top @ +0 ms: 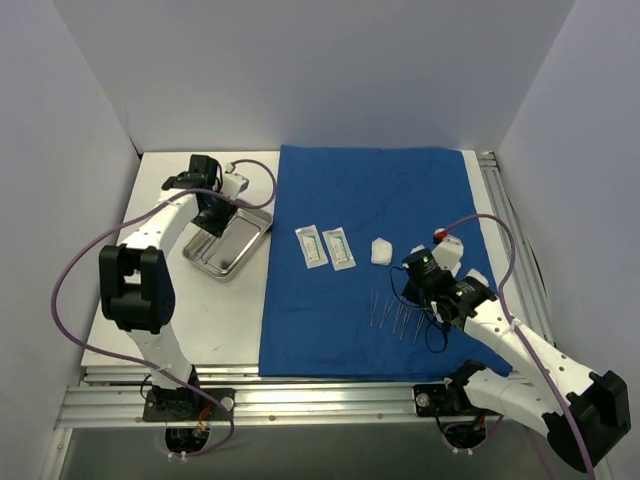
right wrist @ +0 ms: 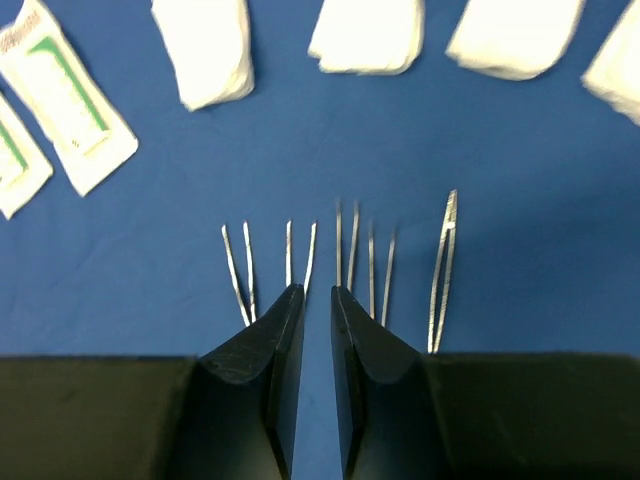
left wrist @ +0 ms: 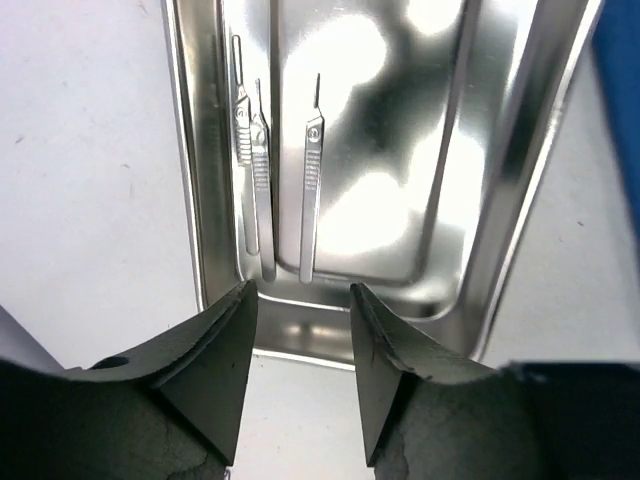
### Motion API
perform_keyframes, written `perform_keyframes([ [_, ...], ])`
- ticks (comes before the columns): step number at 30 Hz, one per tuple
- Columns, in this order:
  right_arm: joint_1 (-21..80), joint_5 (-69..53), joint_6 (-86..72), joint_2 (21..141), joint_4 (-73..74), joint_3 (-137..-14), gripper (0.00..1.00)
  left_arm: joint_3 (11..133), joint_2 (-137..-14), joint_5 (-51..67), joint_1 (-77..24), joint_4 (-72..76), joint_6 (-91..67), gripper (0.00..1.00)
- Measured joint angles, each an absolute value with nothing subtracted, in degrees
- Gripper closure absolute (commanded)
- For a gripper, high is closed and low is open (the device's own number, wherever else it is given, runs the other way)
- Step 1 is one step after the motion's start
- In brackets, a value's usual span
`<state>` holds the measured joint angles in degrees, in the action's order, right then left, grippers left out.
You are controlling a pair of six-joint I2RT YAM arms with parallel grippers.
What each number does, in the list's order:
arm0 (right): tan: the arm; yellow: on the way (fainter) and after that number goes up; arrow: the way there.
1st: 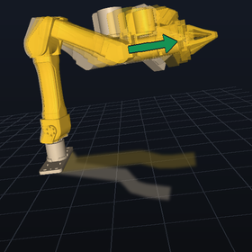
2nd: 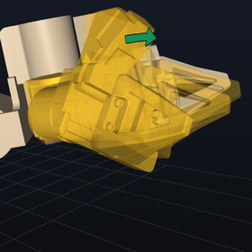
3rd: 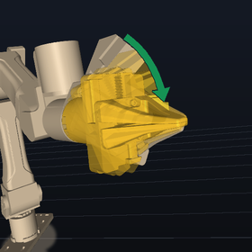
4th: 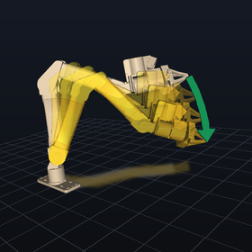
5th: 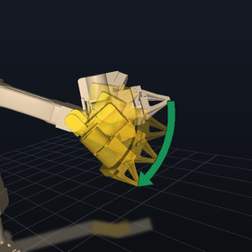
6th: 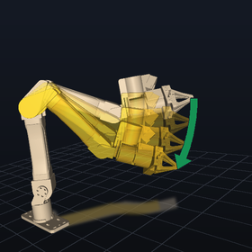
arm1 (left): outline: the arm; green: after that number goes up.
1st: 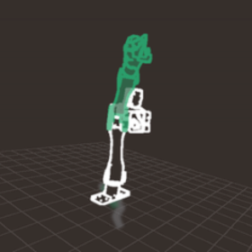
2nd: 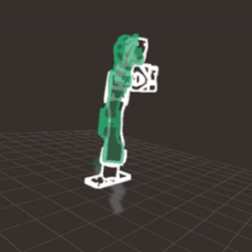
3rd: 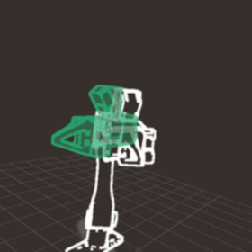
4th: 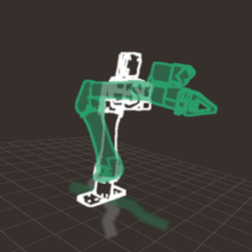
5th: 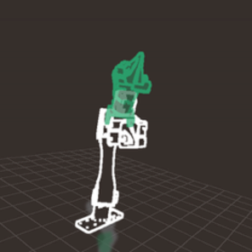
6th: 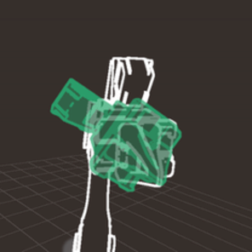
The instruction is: Prepare the surgical pack
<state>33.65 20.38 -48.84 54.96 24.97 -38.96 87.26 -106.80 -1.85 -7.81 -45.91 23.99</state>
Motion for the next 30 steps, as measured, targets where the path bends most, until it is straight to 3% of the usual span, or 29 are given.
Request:
perform_keyframes([
  [9, 41.1, 17.43, -47.59, 64.71, 21.23, -39.0, 0.75, 75.07, -90.15, 0.3, -7.79, -48.49, 22.46, 0.36],
  [15, 42.81, 15.62, -45.74, 73.21, 18.57, -39.55, 0.67, 67.92, -84.58, -0.8, -7.77, -49.93, 21.45, 0.34],
  [30, 43.18, 12.99, -43.42, 78.91, 13.76, -40.18, 0.69, 62.78, -79.61, -1.02, -7.77, -49.89, 19.92, 0.33],
])
